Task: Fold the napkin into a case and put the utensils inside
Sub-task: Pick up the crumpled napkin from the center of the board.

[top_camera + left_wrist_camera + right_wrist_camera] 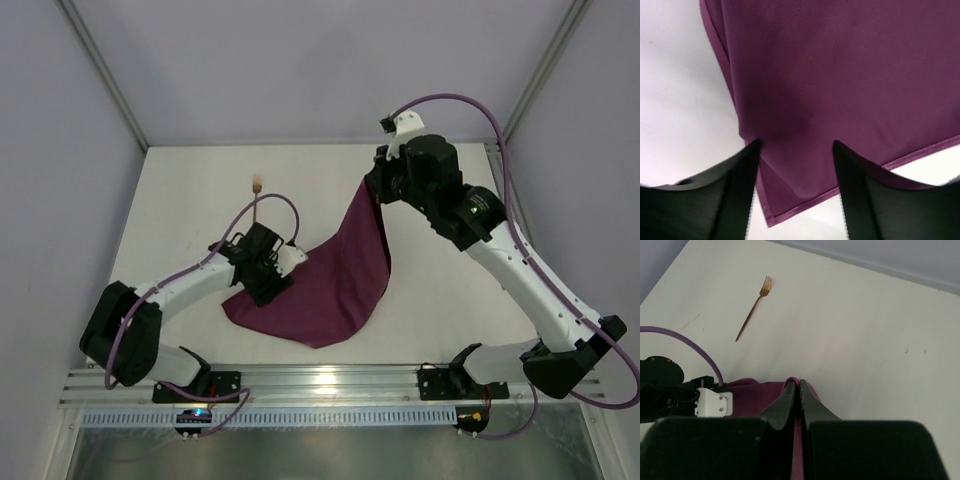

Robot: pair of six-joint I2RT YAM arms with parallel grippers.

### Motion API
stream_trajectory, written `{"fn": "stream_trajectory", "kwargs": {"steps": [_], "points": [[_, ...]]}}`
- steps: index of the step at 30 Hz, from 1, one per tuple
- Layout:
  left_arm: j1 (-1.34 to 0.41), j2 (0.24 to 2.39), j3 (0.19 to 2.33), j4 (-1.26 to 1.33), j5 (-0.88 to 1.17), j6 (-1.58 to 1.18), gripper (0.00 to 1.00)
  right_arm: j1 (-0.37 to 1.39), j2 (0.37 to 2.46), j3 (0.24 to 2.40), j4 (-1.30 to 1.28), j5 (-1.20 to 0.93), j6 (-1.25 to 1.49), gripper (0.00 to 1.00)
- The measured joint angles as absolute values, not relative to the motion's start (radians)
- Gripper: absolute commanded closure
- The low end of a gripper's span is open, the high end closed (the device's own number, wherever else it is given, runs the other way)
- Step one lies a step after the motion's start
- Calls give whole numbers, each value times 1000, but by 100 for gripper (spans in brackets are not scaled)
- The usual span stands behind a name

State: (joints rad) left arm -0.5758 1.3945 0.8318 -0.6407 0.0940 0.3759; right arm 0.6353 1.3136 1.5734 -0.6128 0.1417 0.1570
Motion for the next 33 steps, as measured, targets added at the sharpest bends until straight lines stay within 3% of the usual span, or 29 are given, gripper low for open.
{"fn": "stream_trajectory", "kwargs": {"steps": [11,14,16,17,26,33], "points": [[-592,1542,835,-562,63,398,59,513,1137,1306,-568,155,191,97],[-603,1561,849,-546,51,403,70,495,1125,1231,-558,176,192,97],[-611,1570,853,-519,41,404,95,494,1124,1188,-562,185,191,97],[-616,1574,854,-505,31,404,100,494,1124,1177,-564,186,191,97],[-622,1516,882,-554,-34,388,100,493,1082,1167,-572,172,186,97],[-622,1262,1250,-755,-26,317,100,493,952,1215,-623,45,129,97]]}}
